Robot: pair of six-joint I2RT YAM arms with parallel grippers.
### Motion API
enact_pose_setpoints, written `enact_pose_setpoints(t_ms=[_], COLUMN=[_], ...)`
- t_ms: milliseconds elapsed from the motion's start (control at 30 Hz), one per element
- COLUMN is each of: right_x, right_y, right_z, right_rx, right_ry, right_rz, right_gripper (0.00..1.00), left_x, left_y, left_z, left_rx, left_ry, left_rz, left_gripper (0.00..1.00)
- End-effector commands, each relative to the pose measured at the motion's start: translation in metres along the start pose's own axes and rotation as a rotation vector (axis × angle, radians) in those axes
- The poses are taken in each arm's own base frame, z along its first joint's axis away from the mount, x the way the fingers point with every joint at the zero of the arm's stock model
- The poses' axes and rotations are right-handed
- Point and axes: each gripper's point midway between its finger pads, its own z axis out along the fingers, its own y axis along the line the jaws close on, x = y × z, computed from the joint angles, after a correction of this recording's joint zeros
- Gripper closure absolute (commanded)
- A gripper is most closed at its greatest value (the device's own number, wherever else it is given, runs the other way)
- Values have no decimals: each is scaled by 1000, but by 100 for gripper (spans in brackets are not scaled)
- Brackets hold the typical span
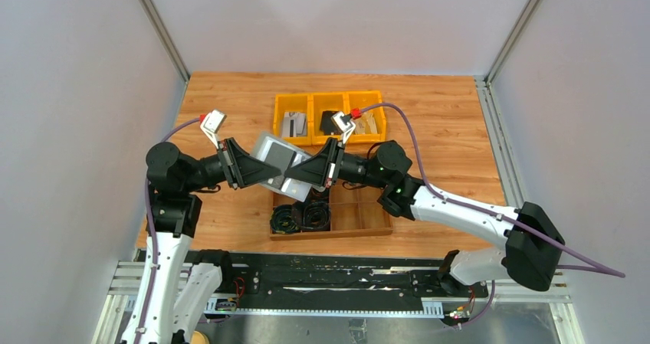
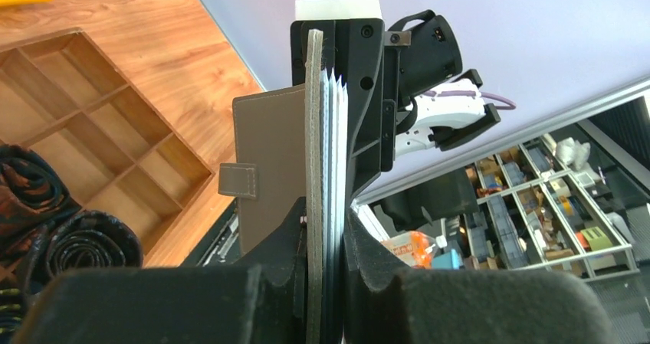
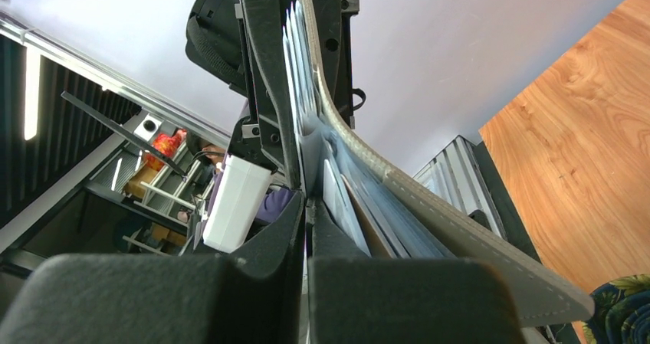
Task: Take the credit cards out of the card holder
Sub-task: Remove the credit card from the card holder.
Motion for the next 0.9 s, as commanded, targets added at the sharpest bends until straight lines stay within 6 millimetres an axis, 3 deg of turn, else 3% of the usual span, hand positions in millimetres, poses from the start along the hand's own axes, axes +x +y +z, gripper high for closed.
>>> enact_pose_setpoints(t_ms=[0,167,533,633,867], right_x=[-7,-16,-27,-29,-28], right_y=[16,17,-2,-3,12], right_z=[-11,-6,12,13,13], right_rx=[-44,-35,46,54,-33], right_ry=[-52,-69,-66,-72,-65], right_rz=[-28,-23,1,-2,7], right_gripper=[93,68,62,66,97], left_x=[-8,-8,-3,-2,-4], left_y=[-21,-25,-36,-37,-37], left_z=[-2,-3,-6,-7,-6], left_rx=[39,49,69,73,78], left_ry=[-13,-18,-8,-5,-8], left_rz=[72,85,123,128,120], left_gripper=[90,91,92,92,79])
